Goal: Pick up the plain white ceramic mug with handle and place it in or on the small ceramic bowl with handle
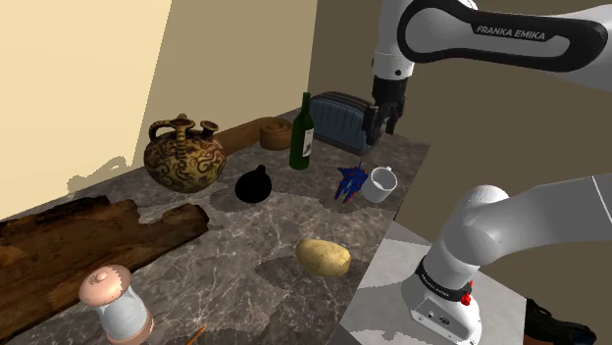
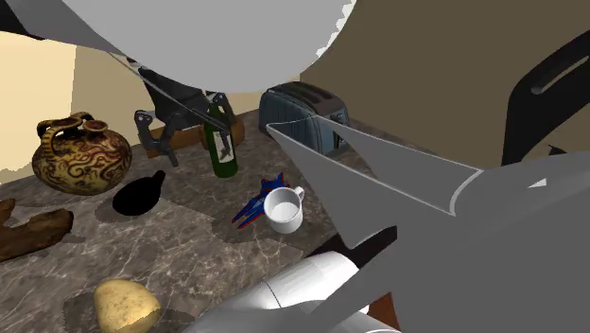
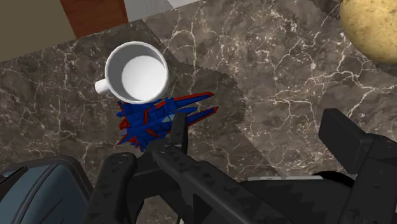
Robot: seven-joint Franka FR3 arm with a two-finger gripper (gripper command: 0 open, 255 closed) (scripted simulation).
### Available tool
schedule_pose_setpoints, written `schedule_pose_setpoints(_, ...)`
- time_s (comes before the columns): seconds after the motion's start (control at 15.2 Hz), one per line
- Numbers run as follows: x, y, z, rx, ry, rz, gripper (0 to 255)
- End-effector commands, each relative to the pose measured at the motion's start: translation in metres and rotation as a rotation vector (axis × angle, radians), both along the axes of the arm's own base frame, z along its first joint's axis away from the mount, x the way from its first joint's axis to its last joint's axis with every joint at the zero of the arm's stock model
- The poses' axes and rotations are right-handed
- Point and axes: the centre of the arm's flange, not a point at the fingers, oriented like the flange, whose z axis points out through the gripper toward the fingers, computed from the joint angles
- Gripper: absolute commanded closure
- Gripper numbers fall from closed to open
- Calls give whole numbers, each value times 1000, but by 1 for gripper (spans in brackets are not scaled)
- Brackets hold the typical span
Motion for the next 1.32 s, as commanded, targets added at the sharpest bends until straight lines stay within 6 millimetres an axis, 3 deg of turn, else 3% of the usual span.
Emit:
schedule_pose_setpoints(0.0,0,0,0,0,0,0,0)
schedule_pose_setpoints(1.19,-7,-106,-206,-89,-254,-371,0)
schedule_pose_setpoints(1.25,-7,-106,-206,-89,-254,-371,0)
